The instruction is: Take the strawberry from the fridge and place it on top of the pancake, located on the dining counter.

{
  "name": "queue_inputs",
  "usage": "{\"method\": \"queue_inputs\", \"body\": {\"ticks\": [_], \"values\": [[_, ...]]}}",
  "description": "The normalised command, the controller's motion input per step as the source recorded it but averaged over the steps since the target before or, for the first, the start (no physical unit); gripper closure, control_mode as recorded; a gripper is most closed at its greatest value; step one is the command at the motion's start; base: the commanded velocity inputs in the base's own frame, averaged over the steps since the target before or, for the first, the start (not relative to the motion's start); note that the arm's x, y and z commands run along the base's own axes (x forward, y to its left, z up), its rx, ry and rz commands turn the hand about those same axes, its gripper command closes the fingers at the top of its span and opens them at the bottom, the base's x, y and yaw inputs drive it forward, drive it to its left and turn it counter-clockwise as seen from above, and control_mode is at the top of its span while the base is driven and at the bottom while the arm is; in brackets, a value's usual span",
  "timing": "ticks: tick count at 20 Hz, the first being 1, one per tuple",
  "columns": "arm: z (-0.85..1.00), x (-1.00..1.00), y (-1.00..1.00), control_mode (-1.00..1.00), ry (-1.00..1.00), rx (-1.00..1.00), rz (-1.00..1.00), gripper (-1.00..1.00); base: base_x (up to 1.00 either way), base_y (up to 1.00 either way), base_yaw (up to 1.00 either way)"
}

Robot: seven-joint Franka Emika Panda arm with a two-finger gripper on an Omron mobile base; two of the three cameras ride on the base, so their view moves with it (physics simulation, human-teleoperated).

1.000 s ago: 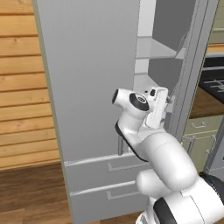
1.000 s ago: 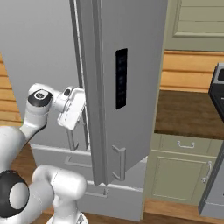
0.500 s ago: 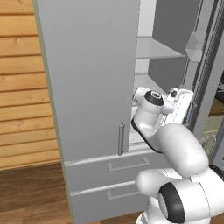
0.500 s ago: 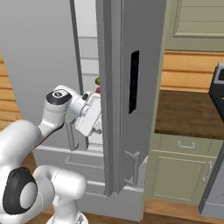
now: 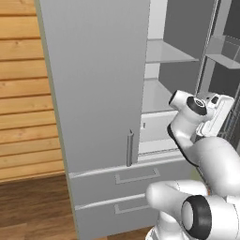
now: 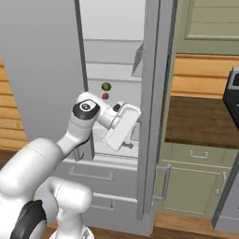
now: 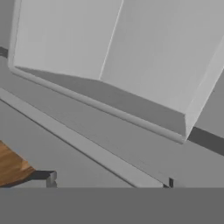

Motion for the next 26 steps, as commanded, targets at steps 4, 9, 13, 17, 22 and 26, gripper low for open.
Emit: {"method": "queue_inputs", "body": {"ticks": [4, 9, 13, 17, 22, 26], "values": [[0.00, 0.00, -0.62, -1.00, -0.09, 0.08, 0.15, -1.00, 0.00, 0.00, 0.00], [0.00, -0.20, 0.09, -1.00, -0.11, 0.09, 0.02, -1.00, 0.00, 0.00, 0.00], [0.00, -0.26, 0.78, -1.00, -0.26, 0.22, 0.00, -1.00, 0.00, 0.00, 0.00], [0.00, -0.06, 0.94, -1.00, -0.25, 0.40, 0.00, -1.00, 0.00, 0.00, 0.00], [-0.42, 0.30, 1.00, -1.00, -0.16, 0.53, -0.05, -1.00, 0.00, 0.00, 0.00], [-0.60, 0.55, 0.90, -1.00, -0.20, 0.72, -0.15, -1.00, 0.00, 0.00, 0.00]]}}
